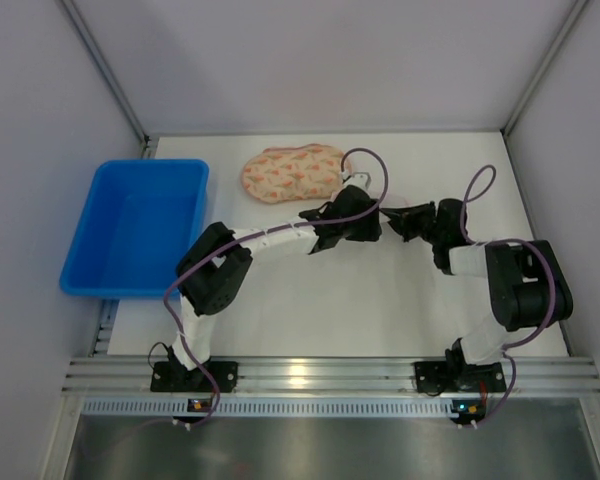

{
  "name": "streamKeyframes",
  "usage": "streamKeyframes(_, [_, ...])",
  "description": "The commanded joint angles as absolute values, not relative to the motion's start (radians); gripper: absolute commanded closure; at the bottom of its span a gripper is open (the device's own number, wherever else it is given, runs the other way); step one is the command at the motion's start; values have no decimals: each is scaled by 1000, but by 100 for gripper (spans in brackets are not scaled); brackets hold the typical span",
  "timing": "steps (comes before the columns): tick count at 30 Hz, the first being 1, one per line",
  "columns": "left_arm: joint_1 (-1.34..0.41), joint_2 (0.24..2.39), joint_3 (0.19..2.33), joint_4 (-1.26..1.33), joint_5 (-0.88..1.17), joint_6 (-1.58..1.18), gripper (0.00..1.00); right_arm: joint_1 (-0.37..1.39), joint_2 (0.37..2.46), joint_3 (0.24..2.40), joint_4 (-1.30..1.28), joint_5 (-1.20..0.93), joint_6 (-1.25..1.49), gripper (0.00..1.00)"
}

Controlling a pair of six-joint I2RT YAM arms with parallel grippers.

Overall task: Place the bra in the laundry bag and zip it closed
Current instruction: Zip the zipper on the laundry bag.

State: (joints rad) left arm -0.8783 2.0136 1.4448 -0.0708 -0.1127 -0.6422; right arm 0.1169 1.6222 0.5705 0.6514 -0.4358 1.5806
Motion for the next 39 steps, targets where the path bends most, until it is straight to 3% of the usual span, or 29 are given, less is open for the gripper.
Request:
streamKeyframes(1, [-876, 2003, 1485, 71, -94, -610, 43, 84, 1582, 545, 681, -399, 1592, 100])
streamKeyframes(18, [-879, 2077, 1531, 84, -107, -669, 60, 86, 1574, 549, 652, -411, 1589, 100])
streamKeyframes(32, [-868, 1979, 1438, 35, -94, -609, 99, 77, 1566, 563, 621, -423, 1537, 100])
streamKeyframes(39, [-806, 1885, 1310, -81, -58, -525, 100, 45, 1588, 653, 474, -488, 1408, 100])
